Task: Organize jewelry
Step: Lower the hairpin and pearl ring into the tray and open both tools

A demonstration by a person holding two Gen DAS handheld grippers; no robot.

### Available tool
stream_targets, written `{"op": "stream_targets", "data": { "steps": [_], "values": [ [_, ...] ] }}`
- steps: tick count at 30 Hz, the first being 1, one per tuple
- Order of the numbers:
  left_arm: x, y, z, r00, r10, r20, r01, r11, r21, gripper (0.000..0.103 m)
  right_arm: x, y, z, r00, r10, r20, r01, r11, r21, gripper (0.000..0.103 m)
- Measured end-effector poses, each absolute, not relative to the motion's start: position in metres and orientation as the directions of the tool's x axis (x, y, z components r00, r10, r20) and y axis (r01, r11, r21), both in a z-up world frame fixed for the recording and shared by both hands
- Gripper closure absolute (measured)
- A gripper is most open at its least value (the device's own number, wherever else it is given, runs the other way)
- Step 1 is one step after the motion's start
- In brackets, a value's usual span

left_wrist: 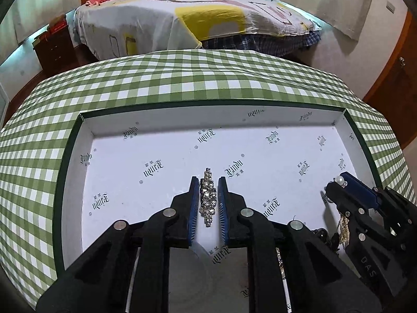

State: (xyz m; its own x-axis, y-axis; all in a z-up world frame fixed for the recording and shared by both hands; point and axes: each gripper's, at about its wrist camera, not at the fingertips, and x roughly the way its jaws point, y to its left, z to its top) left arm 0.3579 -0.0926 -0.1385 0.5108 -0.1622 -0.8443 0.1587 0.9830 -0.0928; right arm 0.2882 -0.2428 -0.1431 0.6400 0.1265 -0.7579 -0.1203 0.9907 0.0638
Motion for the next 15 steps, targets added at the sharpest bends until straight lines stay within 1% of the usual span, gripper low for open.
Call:
{"op": "stream_targets", "data": {
  "steps": [1,2,4,5,6,7,9,10,12,13,15],
  "values": [
    [0.358,-0.092,-0.138,0.514,-0.163,-0.842,0.158,0.983,-0.094,0.078,0.288,-0.243,-0.143,0.64,0.126,-0.758,-0.12,0.991,0.064,0.08],
    [0.357,-0.092,-0.137,0.519,-0.164,-0.839,0.158,0.983,-0.094,0.073,0.288,-0.243,-0.143,0.64,0.127,-0.758,-0.12,0.991,0.065,0.08],
    [0.355,-0.091,-0.135,0.528,-0.165,-0.833,0.16,0.983,-0.093,0.072,0.288,-0.242,-0.143,0.64,0.125,-0.758,-0.119,0.991,0.064,0.078],
    [0.354,-0.091,-0.135,0.528,-0.164,-0.833,0.16,0.983,-0.092,0.071,0.288,-0.243,-0.143,0.641,0.124,-0.757,-0.117,0.991,0.063,0.073],
    [0.353,-0.09,-0.135,0.529,-0.163,-0.833,0.16,0.983,-0.091,0.067,0.288,-0.243,-0.143,0.643,0.122,-0.756,-0.115,0.991,0.063,0.069],
    [0.353,-0.09,-0.134,0.532,-0.162,-0.831,0.16,0.983,-0.089,0.064,0.287,-0.243,-0.142,0.646,0.121,-0.754,-0.114,0.992,0.062,0.068],
    [0.35,-0.09,-0.13,0.549,-0.157,-0.821,0.159,0.984,-0.082,0.054,0.286,-0.243,-0.141,0.649,0.12,-0.751,-0.115,0.992,0.059,0.064],
    [0.348,-0.089,-0.128,0.558,-0.153,-0.816,0.16,0.984,-0.075,0.052,0.286,-0.243,-0.141,0.651,0.12,-0.75,-0.116,0.992,0.058,0.062],
    [0.345,-0.09,-0.125,0.572,-0.146,-0.807,0.164,0.985,-0.062,0.043,0.285,-0.243,-0.139,0.656,0.119,-0.745,-0.113,0.992,0.058,0.053],
    [0.342,-0.09,-0.123,0.582,-0.143,-0.801,0.165,0.985,-0.055,0.041,0.284,-0.243,-0.138,0.66,0.116,-0.742,-0.111,0.992,0.057,0.051],
    [0.337,-0.088,-0.119,0.6,-0.135,-0.789,0.161,0.986,-0.047,0.032,0.282,-0.244,-0.135,0.667,0.117,-0.736,-0.11,0.992,0.058,0.046]
  ]
}}
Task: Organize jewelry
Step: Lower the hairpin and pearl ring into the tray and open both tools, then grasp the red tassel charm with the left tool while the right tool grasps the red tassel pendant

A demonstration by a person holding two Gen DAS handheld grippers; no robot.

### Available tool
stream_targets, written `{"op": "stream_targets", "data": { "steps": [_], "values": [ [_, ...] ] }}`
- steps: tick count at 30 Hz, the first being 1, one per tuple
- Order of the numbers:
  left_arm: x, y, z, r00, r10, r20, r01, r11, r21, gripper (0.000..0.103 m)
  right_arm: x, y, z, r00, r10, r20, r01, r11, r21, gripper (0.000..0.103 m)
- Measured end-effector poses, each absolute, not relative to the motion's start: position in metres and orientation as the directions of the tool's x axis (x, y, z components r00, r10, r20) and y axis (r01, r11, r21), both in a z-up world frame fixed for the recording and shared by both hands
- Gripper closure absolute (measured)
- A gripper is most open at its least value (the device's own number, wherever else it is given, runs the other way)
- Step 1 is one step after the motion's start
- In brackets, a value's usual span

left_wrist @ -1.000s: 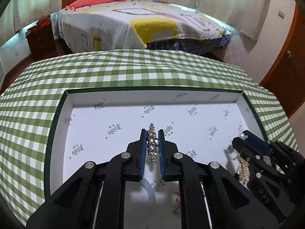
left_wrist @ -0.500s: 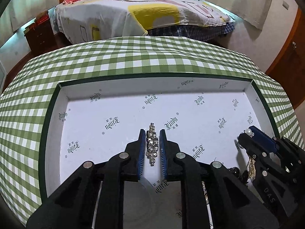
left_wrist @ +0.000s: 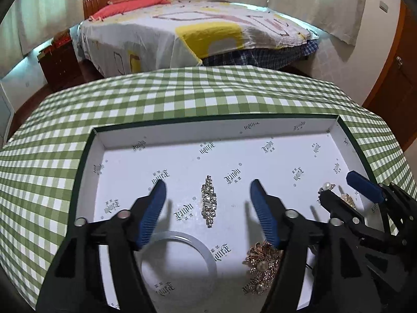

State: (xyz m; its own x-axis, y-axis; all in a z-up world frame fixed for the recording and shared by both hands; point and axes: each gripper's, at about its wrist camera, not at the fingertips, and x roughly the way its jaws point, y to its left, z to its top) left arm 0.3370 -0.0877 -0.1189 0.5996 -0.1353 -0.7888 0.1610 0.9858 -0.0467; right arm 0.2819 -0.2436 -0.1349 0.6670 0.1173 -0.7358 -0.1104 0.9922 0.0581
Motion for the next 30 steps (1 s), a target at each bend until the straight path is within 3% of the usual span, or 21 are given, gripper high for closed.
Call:
{"op": "stream_targets", "data": {
  "steps": [8,11,30],
  "values": [
    [0.313,-0.076,-0.097,0.672,-0.121,-0.73,0.128,0.991,-0.047,0.013,0.268,-0.244,-0.114,0.712,0.113,-0.693,-0.101,0.993,0.058,0.034],
    [0.299,-0.07,-0.084,0.707,-0.101,-0.7,0.102,0.994,-0.04,0.011,0.258,-0.242,-0.108,0.724,0.112,-0.681,-0.097,0.993,0.06,0.031],
    [0.198,-0.008,-0.038,0.787,-0.047,-0.615,0.035,0.999,-0.031,0.01,0.177,-0.225,-0.081,0.772,0.1,-0.628,-0.099,0.994,0.036,0.028]
  ]
}}
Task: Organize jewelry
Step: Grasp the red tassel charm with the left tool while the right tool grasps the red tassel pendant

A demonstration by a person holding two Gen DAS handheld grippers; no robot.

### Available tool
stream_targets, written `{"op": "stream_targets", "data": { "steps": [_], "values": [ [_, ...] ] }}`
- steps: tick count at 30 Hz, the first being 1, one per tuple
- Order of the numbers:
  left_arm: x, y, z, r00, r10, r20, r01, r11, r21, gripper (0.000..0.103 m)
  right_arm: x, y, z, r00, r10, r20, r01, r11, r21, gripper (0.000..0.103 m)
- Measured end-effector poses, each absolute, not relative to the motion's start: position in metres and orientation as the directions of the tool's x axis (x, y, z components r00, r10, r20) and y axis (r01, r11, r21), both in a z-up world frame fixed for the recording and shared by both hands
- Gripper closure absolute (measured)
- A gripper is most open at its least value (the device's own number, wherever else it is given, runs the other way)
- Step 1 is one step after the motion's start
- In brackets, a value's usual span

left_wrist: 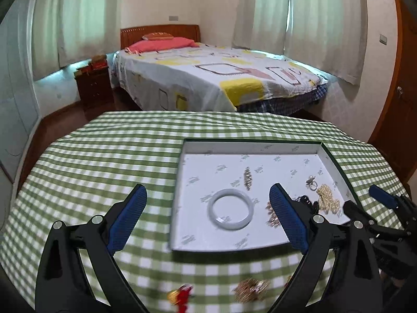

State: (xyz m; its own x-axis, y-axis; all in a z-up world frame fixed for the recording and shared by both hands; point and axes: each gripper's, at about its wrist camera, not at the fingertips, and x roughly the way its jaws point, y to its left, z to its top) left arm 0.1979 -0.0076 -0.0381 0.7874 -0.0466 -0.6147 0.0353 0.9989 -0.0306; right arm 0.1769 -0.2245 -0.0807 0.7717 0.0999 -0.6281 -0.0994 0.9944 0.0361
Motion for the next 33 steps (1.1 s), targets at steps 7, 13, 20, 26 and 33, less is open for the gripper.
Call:
{"op": "stream_targets", "data": {
  "steps": [7,13,20,26,33],
  "values": [
    [0.158,0.023,-0.038,0.79,-0.018,-0.612,0.0,1.0,-0.03,0.01,0.151,-0.222,-0.078,0.778,0.101,-0.62,-0.107,0.994,0.027,0.028],
    [0.134,0.035,-0.061,0.764,-0.005,-0.646,-0.015,1.0,-0.024,0.01,0.13,-0.22,-0.091,0.764,0.104,-0.637,-0.11,0.993,0.031,0.028],
    [0.12,0.039,-0.096,0.712,-0.02,-0.702,-0.011,0.999,-0.04,0.016,0.114,-0.216,-0.107,0.742,0.113,-0.661,-0.123,0.992,0.032,0.028],
    [0.118,0.032,-0.118,0.671,-0.038,-0.741,0.016,0.999,-0.037,0.036,0.111,-0.211,-0.12,0.72,0.127,-0.682,-0.136,0.99,0.041,0.028],
    [0.124,0.028,-0.131,0.641,-0.052,-0.766,0.031,0.999,-0.043,0.057,0.111,-0.207,-0.127,0.706,0.138,-0.694,-0.147,0.988,0.047,0.028]
  ]
}}
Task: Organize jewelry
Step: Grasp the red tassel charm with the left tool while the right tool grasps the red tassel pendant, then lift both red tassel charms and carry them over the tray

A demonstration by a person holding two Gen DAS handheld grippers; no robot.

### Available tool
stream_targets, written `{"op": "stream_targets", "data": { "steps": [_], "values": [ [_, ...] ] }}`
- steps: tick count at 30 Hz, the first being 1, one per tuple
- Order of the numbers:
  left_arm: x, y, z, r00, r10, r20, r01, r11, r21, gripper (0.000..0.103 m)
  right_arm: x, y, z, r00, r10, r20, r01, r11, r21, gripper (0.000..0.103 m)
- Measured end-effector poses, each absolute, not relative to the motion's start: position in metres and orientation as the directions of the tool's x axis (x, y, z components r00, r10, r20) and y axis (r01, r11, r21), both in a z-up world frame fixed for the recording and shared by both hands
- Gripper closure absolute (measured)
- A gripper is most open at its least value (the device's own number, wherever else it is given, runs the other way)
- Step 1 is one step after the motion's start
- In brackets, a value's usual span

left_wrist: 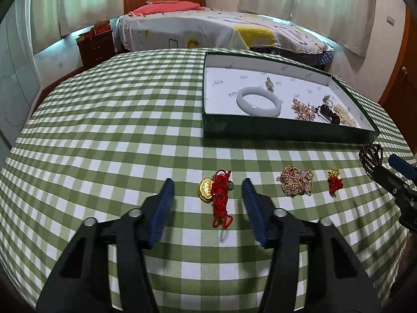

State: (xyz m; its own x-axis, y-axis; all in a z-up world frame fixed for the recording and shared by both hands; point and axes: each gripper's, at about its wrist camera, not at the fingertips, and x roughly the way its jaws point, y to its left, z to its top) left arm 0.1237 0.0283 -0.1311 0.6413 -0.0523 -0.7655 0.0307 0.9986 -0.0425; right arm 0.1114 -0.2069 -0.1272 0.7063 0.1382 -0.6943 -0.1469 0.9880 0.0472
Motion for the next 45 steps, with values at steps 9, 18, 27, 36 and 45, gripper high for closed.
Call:
{"op": "stream_targets", "data": {
  "steps": [9,18,27,36,45],
  "values": [
    [0.124,0.031,-0.139,0.624,-0.096,-0.776,0.054,0.995,-0.081,0.084,0.113,-0.203,-0.134,0.693,0.151,-0.706,-0.157,0.986,0.056,0.028],
    [0.119,0.032,-0.133,0.642,-0.116,-0.757,0.07,0.993,-0.093,0.093,0.114,-0.189,-0.138,0.675,0.182,-0.715,-0.199,0.978,0.062,0.028],
    [0.113,0.043,-0.123,0.659,-0.116,-0.743,0.06,0.993,-0.101,0.093,0.124,-0.164,-0.148,0.629,0.225,-0.744,-0.252,0.965,0.079,0.053],
    [0.114,0.043,-0.124,0.659,-0.118,-0.743,0.06,0.993,-0.105,0.093,0.124,-0.151,-0.157,0.601,0.231,-0.765,-0.288,0.956,0.063,0.079],
    [0.113,0.043,-0.124,0.661,-0.118,-0.741,0.059,0.993,-0.106,0.093,0.12,-0.162,-0.156,0.599,0.247,-0.762,-0.273,0.957,0.096,0.085]
  ]
}}
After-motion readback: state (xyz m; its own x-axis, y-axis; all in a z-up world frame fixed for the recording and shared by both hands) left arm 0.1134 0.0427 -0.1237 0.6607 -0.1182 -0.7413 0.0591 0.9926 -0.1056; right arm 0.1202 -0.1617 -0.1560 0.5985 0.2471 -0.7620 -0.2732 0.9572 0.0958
